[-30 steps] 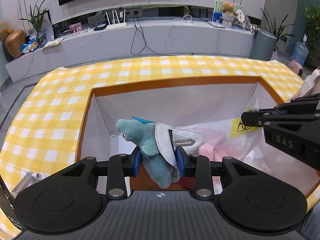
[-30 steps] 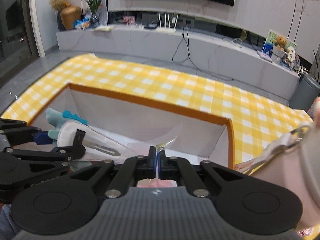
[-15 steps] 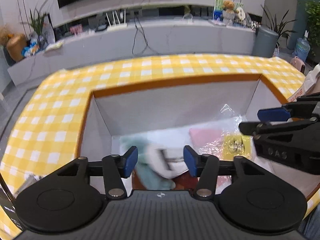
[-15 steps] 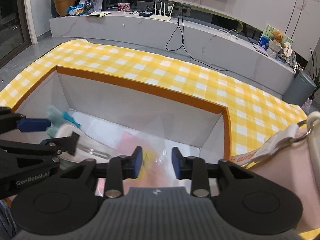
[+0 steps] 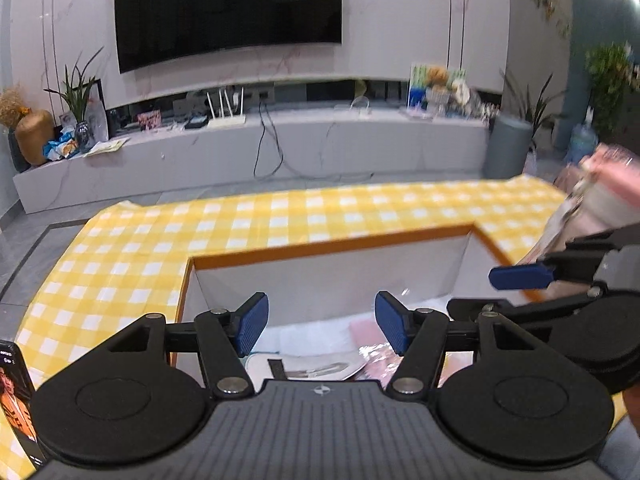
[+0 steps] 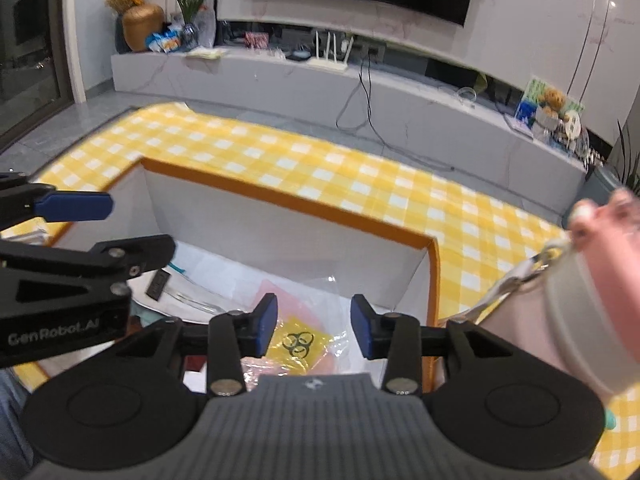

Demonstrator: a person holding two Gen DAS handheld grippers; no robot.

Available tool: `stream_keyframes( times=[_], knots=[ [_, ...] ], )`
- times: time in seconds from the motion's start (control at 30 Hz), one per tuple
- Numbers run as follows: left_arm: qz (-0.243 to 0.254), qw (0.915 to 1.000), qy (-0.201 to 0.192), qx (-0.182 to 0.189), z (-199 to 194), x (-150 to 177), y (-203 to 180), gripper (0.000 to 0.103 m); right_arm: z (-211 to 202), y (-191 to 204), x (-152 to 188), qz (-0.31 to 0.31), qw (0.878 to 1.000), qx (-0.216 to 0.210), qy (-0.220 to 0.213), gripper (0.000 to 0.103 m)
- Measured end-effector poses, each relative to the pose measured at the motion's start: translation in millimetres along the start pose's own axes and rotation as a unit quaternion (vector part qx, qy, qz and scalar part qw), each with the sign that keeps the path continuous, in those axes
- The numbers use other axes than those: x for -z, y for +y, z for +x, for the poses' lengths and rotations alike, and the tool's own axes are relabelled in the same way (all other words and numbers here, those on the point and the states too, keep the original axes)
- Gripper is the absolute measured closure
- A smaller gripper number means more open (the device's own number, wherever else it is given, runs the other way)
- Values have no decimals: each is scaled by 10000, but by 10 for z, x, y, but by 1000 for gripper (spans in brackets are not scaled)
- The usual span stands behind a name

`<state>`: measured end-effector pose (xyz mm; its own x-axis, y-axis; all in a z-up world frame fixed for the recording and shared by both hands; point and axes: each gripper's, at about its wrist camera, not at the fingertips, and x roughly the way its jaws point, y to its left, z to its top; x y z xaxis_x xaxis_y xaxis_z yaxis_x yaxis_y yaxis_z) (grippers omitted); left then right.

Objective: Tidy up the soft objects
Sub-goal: 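Open the left gripper to drop the teal plush into the box, then move both open grippers back from the box toward the pile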

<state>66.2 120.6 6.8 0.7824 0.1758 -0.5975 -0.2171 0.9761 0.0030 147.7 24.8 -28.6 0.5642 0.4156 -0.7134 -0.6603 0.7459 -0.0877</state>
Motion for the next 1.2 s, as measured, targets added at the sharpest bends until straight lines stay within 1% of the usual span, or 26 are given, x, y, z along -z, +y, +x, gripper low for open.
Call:
stream_keyframes(
  times=[0.1,0.2,0.47,0.6,0.7,0.83,1.0,1.2],
  knots=[
    [-62,9997,-225,86,-150,-12,-8,31,-204,14,34,-33,9998,-24,-204,62],
    [-27,9991,-368,210,-275,8,-52,31,-433,15,106,8,9992,-61,-403,62],
    [153,9960,-587,655,-527,73,-281,31,-993,-94,396,312,9961,-146,-810,61],
    [158,9941,-589,897,-613,123,-379,31,-1210,-181,560,467,9947,-124,-903,61],
    [170,9930,-536,1039,-626,141,-447,31,-1348,-254,718,543,9942,11,-930,61],
    [227,9907,-438,1268,-636,184,-600,31,-1465,-383,944,709,9936,195,-857,61],
    [331,9833,-262,1771,-596,219,-853,31,-1566,-630,1202,1010,9910,502,-725,61],
    [730,9687,-157,2369,-531,289,-1316,39,-1659,-973,1473,1314,9853,913,-591,61]
  ],
)
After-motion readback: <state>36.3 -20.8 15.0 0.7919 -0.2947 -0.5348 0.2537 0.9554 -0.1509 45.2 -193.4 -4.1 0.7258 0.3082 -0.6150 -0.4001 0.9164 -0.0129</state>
